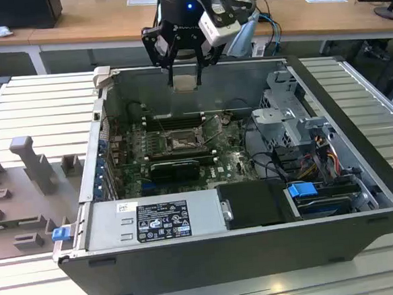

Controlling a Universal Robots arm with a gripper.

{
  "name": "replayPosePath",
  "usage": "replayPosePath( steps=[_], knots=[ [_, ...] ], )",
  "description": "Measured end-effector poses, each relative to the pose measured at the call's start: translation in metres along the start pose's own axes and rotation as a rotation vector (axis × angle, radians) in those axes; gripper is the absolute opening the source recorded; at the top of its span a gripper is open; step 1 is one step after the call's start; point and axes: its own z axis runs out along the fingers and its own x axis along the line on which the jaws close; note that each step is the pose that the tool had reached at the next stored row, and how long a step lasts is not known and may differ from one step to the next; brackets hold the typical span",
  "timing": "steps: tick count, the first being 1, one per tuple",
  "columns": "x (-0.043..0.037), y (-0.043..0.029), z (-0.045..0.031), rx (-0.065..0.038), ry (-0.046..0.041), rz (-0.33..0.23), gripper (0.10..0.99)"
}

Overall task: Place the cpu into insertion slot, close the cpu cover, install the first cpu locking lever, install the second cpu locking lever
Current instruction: 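Place the cpu into insertion slot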

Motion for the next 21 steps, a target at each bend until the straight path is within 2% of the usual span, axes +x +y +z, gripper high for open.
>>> replayPosePath(
  steps=[4, 8, 18, 21],
  knots=[
    [0.0000, -0.0001, 0.0003, -0.001, -0.0046, 0.051, 0.533],
    [0.0000, 0.0000, 0.0005, -0.002, -0.0072, 0.079, 0.533],
    [-0.0001, -0.0009, 0.0029, -0.002, -0.0086, 0.096, 0.533],
    [-0.0001, -0.0009, 0.0032, -0.002, -0.0113, 0.125, 0.533]
  ],
)
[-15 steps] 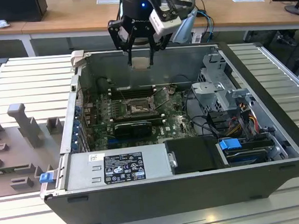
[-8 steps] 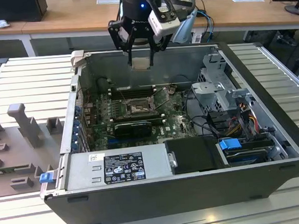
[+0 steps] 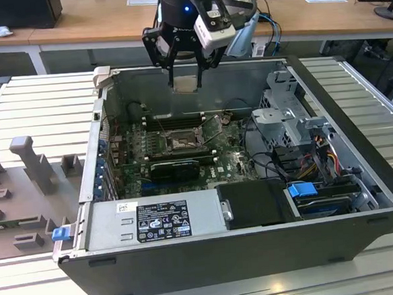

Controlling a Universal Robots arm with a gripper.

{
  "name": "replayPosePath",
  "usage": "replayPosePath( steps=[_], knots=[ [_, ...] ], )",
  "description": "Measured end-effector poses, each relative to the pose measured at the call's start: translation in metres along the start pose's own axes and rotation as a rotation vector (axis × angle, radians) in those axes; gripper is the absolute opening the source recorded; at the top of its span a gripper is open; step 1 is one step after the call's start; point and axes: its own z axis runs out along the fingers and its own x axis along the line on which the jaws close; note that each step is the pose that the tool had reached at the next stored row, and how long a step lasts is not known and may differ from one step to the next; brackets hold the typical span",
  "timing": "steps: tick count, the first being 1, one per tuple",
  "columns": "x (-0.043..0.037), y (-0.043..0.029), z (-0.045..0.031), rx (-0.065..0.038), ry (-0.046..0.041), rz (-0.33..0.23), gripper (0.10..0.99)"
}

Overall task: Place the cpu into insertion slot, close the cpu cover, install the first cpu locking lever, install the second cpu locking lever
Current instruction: 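Place the cpu into insertion slot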

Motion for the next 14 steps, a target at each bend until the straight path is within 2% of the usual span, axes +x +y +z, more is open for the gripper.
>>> replayPosePath(
  steps=[14],
  knots=[
    [0.0000, 0.0000, 0.0004, -0.002, -0.0112, 0.125, 0.533]
  ],
)
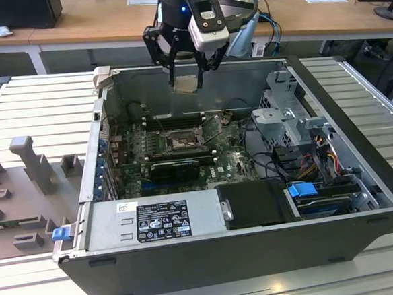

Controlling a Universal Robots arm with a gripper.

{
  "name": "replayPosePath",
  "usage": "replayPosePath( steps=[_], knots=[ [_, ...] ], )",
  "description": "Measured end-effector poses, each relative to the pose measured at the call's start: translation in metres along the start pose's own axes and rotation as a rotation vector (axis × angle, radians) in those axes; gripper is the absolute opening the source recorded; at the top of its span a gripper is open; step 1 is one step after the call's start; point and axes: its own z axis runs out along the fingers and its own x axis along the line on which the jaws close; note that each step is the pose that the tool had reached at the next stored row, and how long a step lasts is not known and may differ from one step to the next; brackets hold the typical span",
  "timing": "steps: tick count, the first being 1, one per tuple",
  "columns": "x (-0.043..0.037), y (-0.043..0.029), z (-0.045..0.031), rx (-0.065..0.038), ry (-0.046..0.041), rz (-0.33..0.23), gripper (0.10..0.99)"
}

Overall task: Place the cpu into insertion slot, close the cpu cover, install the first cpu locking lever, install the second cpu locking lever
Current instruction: 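Place the cpu into insertion slot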

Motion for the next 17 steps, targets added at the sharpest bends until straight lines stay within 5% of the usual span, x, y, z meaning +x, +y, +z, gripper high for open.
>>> replayPosePath(
  steps=[17],
  knots=[
    [0.0000, 0.0000, 0.0003, -0.003, -0.0120, 0.134, 0.533]
  ],
)
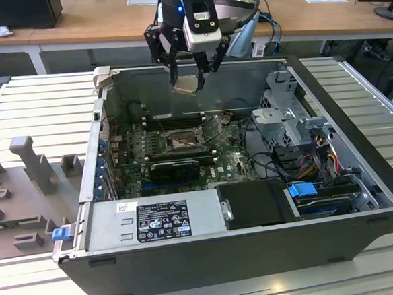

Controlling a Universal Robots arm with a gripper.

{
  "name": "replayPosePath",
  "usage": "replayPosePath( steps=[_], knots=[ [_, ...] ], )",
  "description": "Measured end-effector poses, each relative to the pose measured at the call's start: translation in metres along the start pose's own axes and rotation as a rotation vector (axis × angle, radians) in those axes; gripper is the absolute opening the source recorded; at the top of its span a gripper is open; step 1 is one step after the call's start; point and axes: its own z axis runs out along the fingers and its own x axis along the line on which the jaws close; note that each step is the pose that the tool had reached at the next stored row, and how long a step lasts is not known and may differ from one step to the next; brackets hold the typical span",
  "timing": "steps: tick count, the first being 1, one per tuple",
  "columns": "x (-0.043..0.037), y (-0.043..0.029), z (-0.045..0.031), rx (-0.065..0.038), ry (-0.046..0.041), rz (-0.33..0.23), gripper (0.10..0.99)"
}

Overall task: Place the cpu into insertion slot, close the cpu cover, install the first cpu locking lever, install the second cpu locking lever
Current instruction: 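Place the cpu into insertion slot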

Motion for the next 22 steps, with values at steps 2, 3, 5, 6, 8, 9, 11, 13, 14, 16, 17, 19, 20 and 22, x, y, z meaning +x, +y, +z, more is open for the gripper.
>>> replayPosePath(
  steps=[2, 3, 5, 6, 8, 9, 11, 13, 14, 16, 17, 19, 20, 22],
  knots=[
    [0.0000, 0.0000, 0.0000, 0.000, -0.0015, 0.017, 0.533],
    [0.0000, 0.0000, 0.0000, 0.000, -0.0019, 0.021, 0.533],
    [0.0000, 0.0000, 0.0000, -0.001, -0.0028, 0.031, 0.533],
    [0.0000, 0.0000, 0.0000, -0.001, -0.0032, 0.036, 0.533],
    [0.0000, 0.0000, 0.0000, -0.001, -0.0041, 0.045, 0.533],
    [0.0000, 0.0000, 0.0002, -0.001, -0.0051, 0.056, 0.533],
    [0.0000, -0.0001, 0.0007, -0.002, -0.0079, 0.088, 0.533],
    [0.0000, -0.0001, 0.0011, -0.002, -0.0107, 0.118, 0.533],
    [0.0000, -0.0001, 0.0012, -0.002, -0.0117, 0.130, 0.533],
    [0.0000, -0.0001, 0.0016, -0.003, -0.0142, 0.158, 0.533],
    [0.0000, -0.0001, 0.0017, -0.003, -0.0145, 0.162, 0.533],
    [0.0000, -0.0002, 0.0021, -0.003, -0.0157, 0.174, 0.533],
    [0.0000, -0.0002, 0.0024, -0.003, -0.0165, 0.183, 0.533],
    [0.0000, -0.0003, 0.0030, -0.004, -0.0179, 0.200, 0.533]
  ],
)
